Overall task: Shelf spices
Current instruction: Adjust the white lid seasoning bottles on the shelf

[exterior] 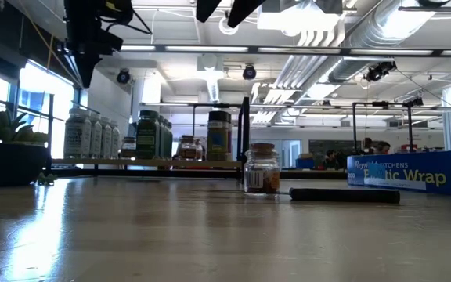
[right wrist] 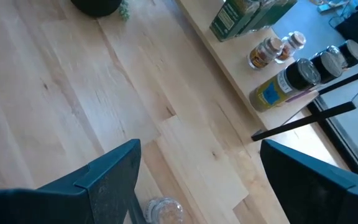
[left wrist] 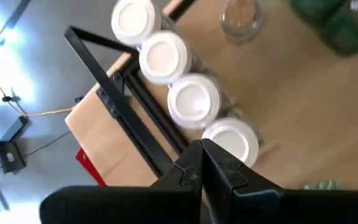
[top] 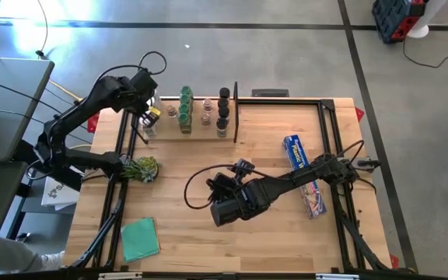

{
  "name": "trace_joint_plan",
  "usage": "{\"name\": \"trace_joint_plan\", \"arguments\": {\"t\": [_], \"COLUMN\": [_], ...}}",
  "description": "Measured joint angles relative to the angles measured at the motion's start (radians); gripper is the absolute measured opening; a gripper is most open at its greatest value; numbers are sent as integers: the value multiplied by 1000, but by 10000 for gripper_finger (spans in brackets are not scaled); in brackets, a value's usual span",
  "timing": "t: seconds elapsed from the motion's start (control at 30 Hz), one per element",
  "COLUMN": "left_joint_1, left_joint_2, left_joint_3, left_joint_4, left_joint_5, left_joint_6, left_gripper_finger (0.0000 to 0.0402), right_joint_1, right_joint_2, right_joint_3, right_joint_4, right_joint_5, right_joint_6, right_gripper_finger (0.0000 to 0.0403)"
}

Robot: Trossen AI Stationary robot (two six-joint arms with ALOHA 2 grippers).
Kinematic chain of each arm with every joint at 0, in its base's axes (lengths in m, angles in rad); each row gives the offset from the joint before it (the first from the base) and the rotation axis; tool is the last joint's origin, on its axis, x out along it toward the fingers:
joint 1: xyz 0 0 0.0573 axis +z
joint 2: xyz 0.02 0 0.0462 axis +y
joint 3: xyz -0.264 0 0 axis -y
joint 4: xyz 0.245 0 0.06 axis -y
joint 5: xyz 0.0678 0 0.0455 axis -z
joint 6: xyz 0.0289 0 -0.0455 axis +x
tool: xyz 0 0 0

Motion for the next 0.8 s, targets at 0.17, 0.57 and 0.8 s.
{"name": "trace_joint_plan", "arguments": {"t": [0.17,0.57,0.8], "left_joint_1": [27,48,80], "left_joint_2": [41,163,199], "left_joint_3": [0,0,0], "left_joint_4": [19,17,22], "left_joint_5": [49,3,-5], "left_joint_6": [-1,-26,15], "left_gripper_finger": [0,0,0], "right_joint_1": [2,17,17], "right_joint_2": [0,0,0], "right_joint_3": [0,0,0], "right_joint_4": [1,1,1], "right_joint_5": [-3,-7,-7], "right_joint_6": [14,27,29], "right_gripper_finger": [326,326,326]}}
